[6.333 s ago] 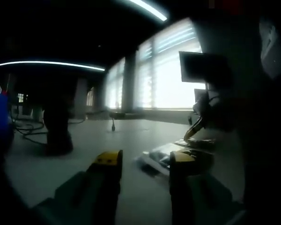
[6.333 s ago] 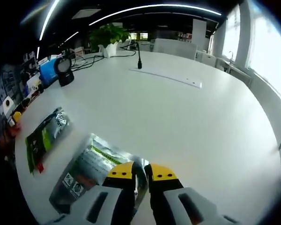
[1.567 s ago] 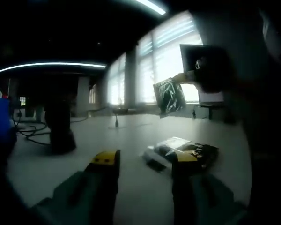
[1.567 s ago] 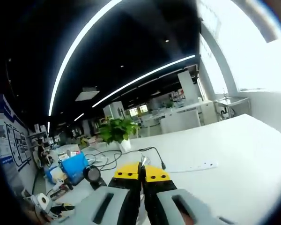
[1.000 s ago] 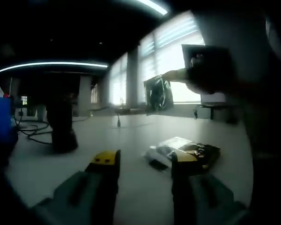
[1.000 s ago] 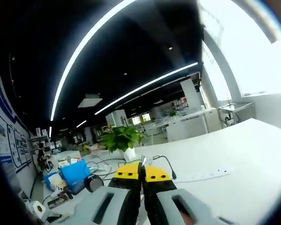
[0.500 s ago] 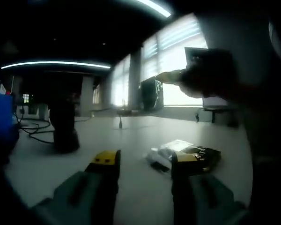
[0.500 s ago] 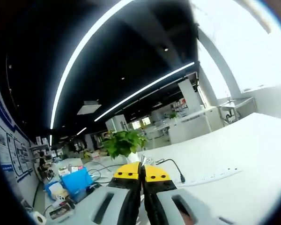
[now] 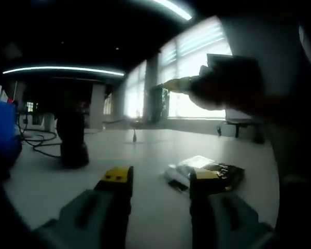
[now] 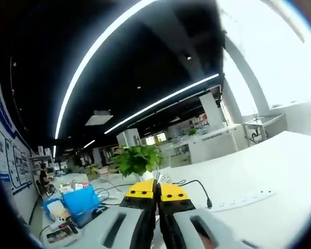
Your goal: Clip sheet goods on table flip sheet goods clip sheet goods scan sheet goods put sheet goods back to table
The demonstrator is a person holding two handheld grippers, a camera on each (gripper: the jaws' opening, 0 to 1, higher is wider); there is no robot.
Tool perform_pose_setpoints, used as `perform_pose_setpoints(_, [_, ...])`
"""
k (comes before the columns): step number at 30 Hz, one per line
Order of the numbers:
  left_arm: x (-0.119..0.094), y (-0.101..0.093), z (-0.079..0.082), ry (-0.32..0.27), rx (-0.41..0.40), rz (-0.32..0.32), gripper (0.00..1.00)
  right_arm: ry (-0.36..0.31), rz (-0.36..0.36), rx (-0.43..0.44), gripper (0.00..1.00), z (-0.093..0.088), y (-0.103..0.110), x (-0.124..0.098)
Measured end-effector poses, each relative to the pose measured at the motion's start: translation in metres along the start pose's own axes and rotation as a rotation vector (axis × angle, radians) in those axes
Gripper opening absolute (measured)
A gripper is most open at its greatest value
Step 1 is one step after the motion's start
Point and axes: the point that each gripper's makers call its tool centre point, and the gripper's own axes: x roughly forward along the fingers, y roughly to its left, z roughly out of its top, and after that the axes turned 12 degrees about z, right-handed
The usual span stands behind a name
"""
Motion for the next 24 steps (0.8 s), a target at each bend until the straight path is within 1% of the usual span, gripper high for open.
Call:
perform_pose_setpoints(3, [0.000, -0.001, 0.000, -0.001, 0.007, -0.002, 0.36, -0.009, 0.004, -0.013, 0.00, -0.003, 0.006, 0.009])
perform_pose_setpoints(6, [-0.001, -0.001, 0.000, -0.001, 0.009, -0.003, 0.36, -0.012, 0.009, -0.017, 0.00, -0.010, 0.011, 0.016])
perform_pose_setpoints(16, [-0.001, 0.000, -0.001, 0.003, 0.018, 0.007, 0.34, -0.029, 0.005, -0.002, 0.00, -0.029, 0.014, 0.034])
perform_pose_setpoints(17, [-0.001, 0.000, -0.002, 0.003, 0.018, 0.006, 0.34, -0.027, 0.002, -0.010, 0.00, -0.030, 0.014, 0.035])
perform_pose_setpoints(18, [-0.001, 0.000, -0.002, 0.006, 0.018, 0.006, 0.34, -0.016, -0.010, -0.061, 0.00, -0.031, 0.011, 0.034])
perform_pose_setpoints(19, [-0.001, 0.000, -0.002, 0.007, 0.019, 0.006, 0.34, -0.020, -0.016, -0.102, 0.00, -0.032, 0.011, 0.035])
perform_pose_setpoints(20, [0.000, 0.000, -0.002, 0.006, 0.017, 0.004, 0.34, -0.022, -0.010, -0.098, 0.00, -0.035, 0.014, 0.036])
perform_pose_setpoints(21, [0.000, 0.000, -0.002, 0.008, 0.018, 0.004, 0.34, -0.021, -0.018, -0.111, 0.00, -0.037, 0.013, 0.036])
perform_pose_setpoints(24, [0.001, 0.000, -0.003, 0.010, 0.022, 0.006, 0.34, -0.022, -0.021, -0.111, 0.00, -0.042, 0.011, 0.039])
